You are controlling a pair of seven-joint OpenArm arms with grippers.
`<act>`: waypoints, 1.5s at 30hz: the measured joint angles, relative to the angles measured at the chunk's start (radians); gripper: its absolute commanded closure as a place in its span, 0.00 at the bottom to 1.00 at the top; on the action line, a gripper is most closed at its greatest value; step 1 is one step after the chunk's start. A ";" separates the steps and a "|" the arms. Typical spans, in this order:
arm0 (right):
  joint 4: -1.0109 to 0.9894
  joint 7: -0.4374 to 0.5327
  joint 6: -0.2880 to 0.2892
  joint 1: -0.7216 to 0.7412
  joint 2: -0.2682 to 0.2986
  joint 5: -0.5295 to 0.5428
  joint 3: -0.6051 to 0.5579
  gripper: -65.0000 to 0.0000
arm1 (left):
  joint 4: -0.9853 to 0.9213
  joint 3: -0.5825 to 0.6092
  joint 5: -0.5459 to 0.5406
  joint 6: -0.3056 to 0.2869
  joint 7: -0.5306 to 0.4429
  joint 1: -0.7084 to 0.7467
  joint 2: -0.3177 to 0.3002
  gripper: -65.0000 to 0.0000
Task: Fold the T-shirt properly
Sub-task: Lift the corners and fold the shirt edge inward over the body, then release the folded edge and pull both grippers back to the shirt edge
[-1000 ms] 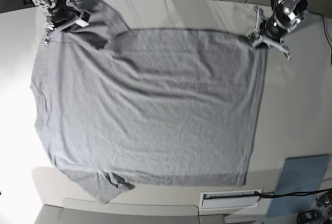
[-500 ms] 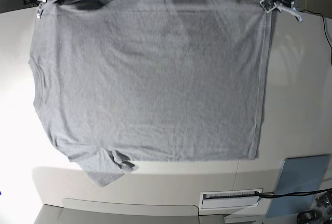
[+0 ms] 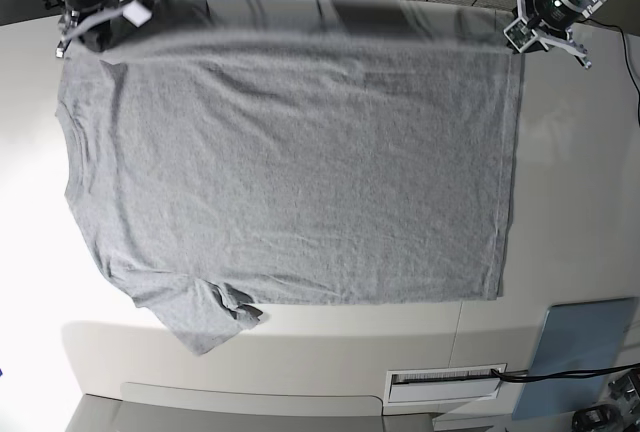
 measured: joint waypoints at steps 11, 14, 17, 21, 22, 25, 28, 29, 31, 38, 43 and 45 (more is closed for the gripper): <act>-0.004 0.040 0.002 0.245 -0.003 0.198 -0.002 1.00 | -0.047 0.000 -0.117 0.000 0.017 -0.151 0.005 1.00; -0.045 0.074 0.002 0.299 -0.021 0.201 -0.002 1.00 | -0.073 0.000 -0.134 0.000 0.018 -0.190 0.005 1.00; -0.098 0.098 0.003 0.339 -0.032 0.252 -0.003 1.00 | -0.080 0.000 -0.140 -0.007 0.005 -0.216 0.005 1.00; -0.161 0.117 0.003 0.396 -0.037 0.280 -0.025 1.00 | -0.084 0.000 -0.140 -0.007 -0.024 -0.251 0.016 1.00; -0.178 0.117 0.003 0.410 -0.038 0.280 -0.034 1.00 | -0.085 0.000 -0.138 -0.007 -0.023 -0.261 0.026 1.00; -0.227 0.117 0.006 0.457 -0.043 0.284 -0.065 1.00 | -0.097 0.000 -0.141 -0.010 -0.024 -0.296 0.075 1.00; -0.267 0.115 0.002 0.512 -0.061 0.281 -0.098 1.00 | -0.146 0.001 -0.140 -0.025 -0.023 -0.345 0.117 1.00; -0.282 0.116 0.003 0.530 -0.068 0.280 -0.109 1.00 | -0.164 0.000 -0.136 -0.037 -0.021 -0.360 0.127 1.00; -0.311 0.117 0.003 0.560 -0.077 0.281 -0.126 1.00 | -0.193 0.000 -0.135 -0.055 -0.020 -0.388 0.145 1.00; -0.377 0.117 0.003 0.640 -0.081 0.301 -0.140 1.00 | -0.243 0.001 -0.132 -0.051 -0.019 -0.456 0.172 1.00; -0.378 0.117 0.003 0.654 -0.081 0.309 -0.140 1.00 | -0.243 0.001 -0.132 -0.050 -0.020 -0.473 0.172 1.00; -0.378 0.118 0.003 0.658 -0.081 0.327 -0.140 1.00 | -0.243 0.001 -0.132 -0.050 -0.020 -0.473 0.172 1.00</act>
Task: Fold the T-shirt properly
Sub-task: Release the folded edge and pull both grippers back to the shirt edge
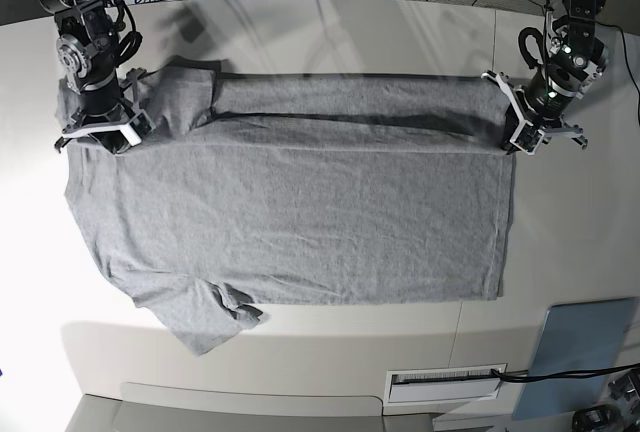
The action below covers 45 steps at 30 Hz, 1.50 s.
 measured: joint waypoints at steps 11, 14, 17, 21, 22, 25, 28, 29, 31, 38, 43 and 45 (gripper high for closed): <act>-0.001 0.003 0.000 -0.002 -0.001 0.002 0.000 0.77 | -0.008 0.000 -0.047 0.000 0.000 0.000 0.000 0.75; -0.001 0.003 0.000 -0.001 0.000 0.003 0.000 0.64 | -0.008 0.000 -0.053 0.005 0.000 0.000 0.000 0.56; -0.001 0.003 -0.001 -0.002 0.000 0.003 0.000 0.64 | -0.008 0.000 -0.052 0.052 0.000 0.000 0.000 0.55; 0.002 -0.049 -0.156 -0.002 -0.002 0.091 0.000 0.70 | -0.008 -0.001 -0.114 0.099 0.032 0.002 0.000 0.66; 0.006 -0.063 -0.190 -0.003 -0.002 0.108 0.000 0.76 | -0.008 -0.001 -0.162 0.103 0.053 0.004 0.000 0.76; 0.030 -0.072 -0.236 -0.022 -0.002 0.113 0.000 0.98 | -0.008 -0.001 -0.317 0.103 0.073 0.021 0.000 1.00; 0.037 -0.101 -0.264 -0.042 -0.026 0.115 0.002 1.00 | -0.008 -0.001 -0.415 0.101 0.076 0.043 0.002 1.00; 0.037 -0.107 -0.261 -0.048 -0.044 0.119 0.008 1.00 | -0.008 -0.001 -0.439 0.107 0.078 0.049 0.006 1.00; 0.037 -0.104 -0.257 -0.063 -0.084 0.147 0.028 1.00 | -0.008 -0.001 -0.472 0.106 0.082 0.061 0.018 1.00; -0.063 -0.015 -0.155 -0.055 -0.117 0.314 0.203 1.00 | -0.072 -0.001 -0.489 0.106 0.082 0.052 0.122 1.00; -0.162 -0.013 -0.028 -0.032 -0.124 0.385 0.223 1.00 | -0.142 -0.001 -0.497 0.106 0.064 0.046 0.126 1.00; -0.191 0.007 -0.021 -0.038 -0.124 0.406 0.223 1.00 | -0.146 -0.002 -0.497 0.113 0.058 0.056 0.124 1.00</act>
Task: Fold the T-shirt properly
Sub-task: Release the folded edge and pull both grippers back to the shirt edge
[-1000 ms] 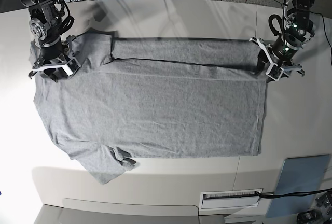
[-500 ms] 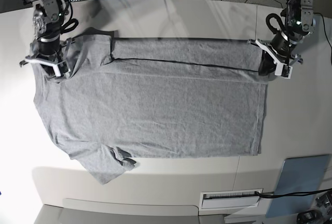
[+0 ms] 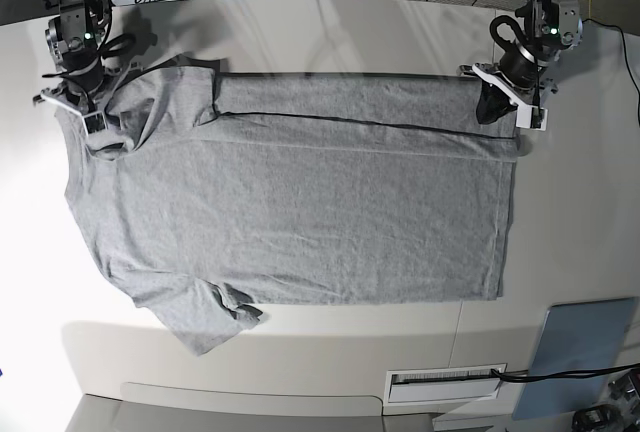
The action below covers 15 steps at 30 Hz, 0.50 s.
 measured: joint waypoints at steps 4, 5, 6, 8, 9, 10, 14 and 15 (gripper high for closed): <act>-0.005 0.026 -0.004 -0.035 0.008 -0.007 0.003 1.00 | 0.007 -0.006 0.012 0.020 -0.076 0.074 0.000 1.00; -0.001 0.042 -0.011 -0.055 0.009 -0.008 0.004 1.00 | 0.011 -0.007 0.029 0.020 -0.086 0.089 0.000 1.00; 0.004 0.051 -0.016 -0.073 0.008 -0.011 0.005 1.00 | 0.013 -0.007 0.040 0.020 -0.096 0.098 -0.001 1.00; 0.013 0.061 -0.021 -0.100 0.012 -0.013 0.007 1.00 | 0.017 -0.007 0.064 0.019 -0.115 0.121 -0.002 1.00; 0.017 0.061 -0.023 -0.111 0.012 -0.015 0.007 1.00 | 0.019 -0.009 0.061 0.019 -0.120 0.132 -0.003 1.00; 0.023 0.066 -0.026 -0.124 0.012 -0.034 0.007 1.00 | 0.020 -0.011 0.061 0.018 -0.128 0.144 -0.003 1.00; 0.044 0.075 -0.044 -0.178 0.012 -0.067 0.007 1.00 | 0.027 -0.013 0.062 -0.010 -0.149 0.190 -0.009 1.00; 0.050 0.075 -0.050 -0.192 0.013 -0.067 0.007 1.00 | 0.031 -0.013 0.065 -0.035 -0.154 0.209 -0.017 1.00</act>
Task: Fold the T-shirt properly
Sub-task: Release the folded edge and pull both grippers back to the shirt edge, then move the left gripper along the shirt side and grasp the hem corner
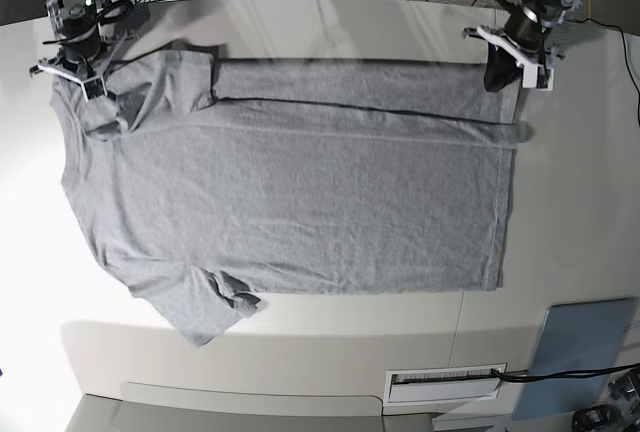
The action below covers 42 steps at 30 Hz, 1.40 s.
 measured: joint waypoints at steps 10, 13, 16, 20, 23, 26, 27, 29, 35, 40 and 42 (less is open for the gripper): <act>0.049 -0.001 -0.008 -0.165 0.000 -0.024 0.068 1.00 | 0.055 -0.005 0.055 -0.026 -0.085 0.189 -0.003 1.00; 0.060 -0.007 0.001 -0.211 0.000 -0.023 0.106 1.00 | 0.061 -0.005 0.072 -0.025 -0.093 0.209 -0.003 1.00; 0.066 -0.009 0.005 -0.241 -0.002 -0.018 0.134 1.00 | 0.075 -0.005 0.079 -0.025 -0.091 0.228 -0.003 1.00; 0.089 -0.031 0.019 -0.244 -0.004 -0.011 0.159 1.00 | 0.115 -0.019 0.104 -0.021 -0.029 0.233 -0.002 1.00; 0.137 -0.034 0.019 -0.245 -0.005 -0.011 0.175 1.00 | 0.161 -0.056 0.127 -0.021 0.044 0.245 0.004 1.00; 0.197 -0.032 -0.004 -0.245 -0.005 -0.008 0.184 1.00 | 0.220 -0.111 0.159 -0.013 0.124 0.256 0.006 1.00; 0.216 -0.034 -0.019 -0.243 -0.005 -0.009 0.189 1.00 | 0.243 -0.131 0.172 -0.006 0.145 0.258 0.006 1.00; 0.253 -0.026 -0.034 -0.237 -0.005 -0.011 0.203 1.00 | 0.307 -0.172 0.176 -0.016 0.142 0.259 0.003 1.00; 0.283 -0.021 -0.011 -0.158 -0.002 -0.012 0.209 0.83 | 0.415 -0.204 0.168 -0.077 0.131 0.189 0.003 0.61; 0.283 -0.019 0.026 -0.088 -0.004 -0.008 0.209 0.65 | 0.365 -0.204 0.057 -0.034 0.240 -0.008 0.008 0.58; 0.283 -0.019 0.026 -0.060 -0.003 -0.006 0.209 0.65 | 0.310 -0.203 0.008 -0.035 0.313 -0.110 0.009 0.58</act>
